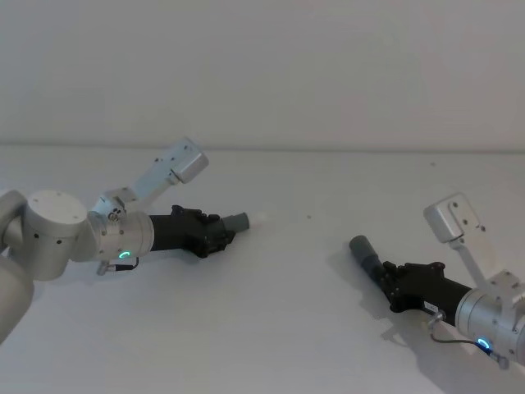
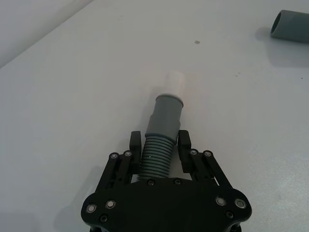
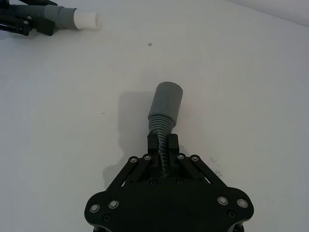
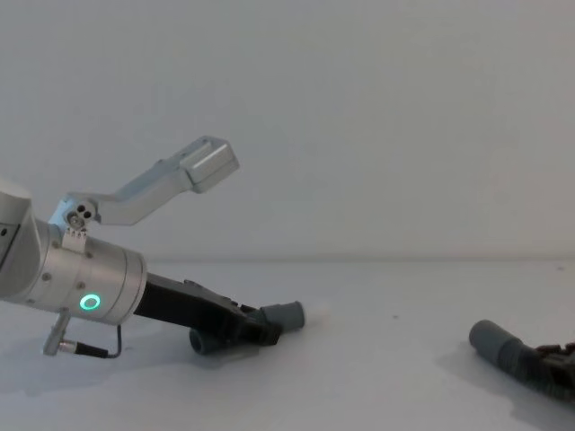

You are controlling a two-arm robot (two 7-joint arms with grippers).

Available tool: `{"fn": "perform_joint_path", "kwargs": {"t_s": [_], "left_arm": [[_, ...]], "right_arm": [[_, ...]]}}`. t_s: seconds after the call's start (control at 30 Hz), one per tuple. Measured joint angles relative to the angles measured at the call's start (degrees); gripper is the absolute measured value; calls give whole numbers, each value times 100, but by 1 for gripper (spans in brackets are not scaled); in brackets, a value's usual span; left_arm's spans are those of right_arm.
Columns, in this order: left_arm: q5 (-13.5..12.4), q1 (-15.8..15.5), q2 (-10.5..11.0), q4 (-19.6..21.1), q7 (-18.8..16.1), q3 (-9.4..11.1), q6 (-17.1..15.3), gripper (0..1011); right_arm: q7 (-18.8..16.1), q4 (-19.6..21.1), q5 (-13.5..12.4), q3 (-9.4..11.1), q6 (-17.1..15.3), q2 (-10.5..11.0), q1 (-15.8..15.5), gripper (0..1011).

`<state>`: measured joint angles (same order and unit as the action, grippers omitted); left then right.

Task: Use both hands to pick up one end of the pipe from the table, align the ends, and insert them.

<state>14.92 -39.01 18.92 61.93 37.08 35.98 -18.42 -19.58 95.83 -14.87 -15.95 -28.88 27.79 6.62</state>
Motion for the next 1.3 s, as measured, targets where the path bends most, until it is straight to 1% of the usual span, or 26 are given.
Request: {"fn": "perform_joint_path", "kwargs": {"t_s": [0.13, 0.53, 1.3], "left_arm": [[0, 0, 0, 0, 0, 0, 0, 416], [0, 0, 0, 0, 0, 0, 0, 357], [-1, -10, 10, 13, 0, 16, -5, 348]], "right_arm": [[0, 0, 0, 0, 0, 0, 0, 94], [0, 0, 0, 0, 0, 0, 0, 94], [0, 0, 0, 0, 0, 0, 0, 94]]}}
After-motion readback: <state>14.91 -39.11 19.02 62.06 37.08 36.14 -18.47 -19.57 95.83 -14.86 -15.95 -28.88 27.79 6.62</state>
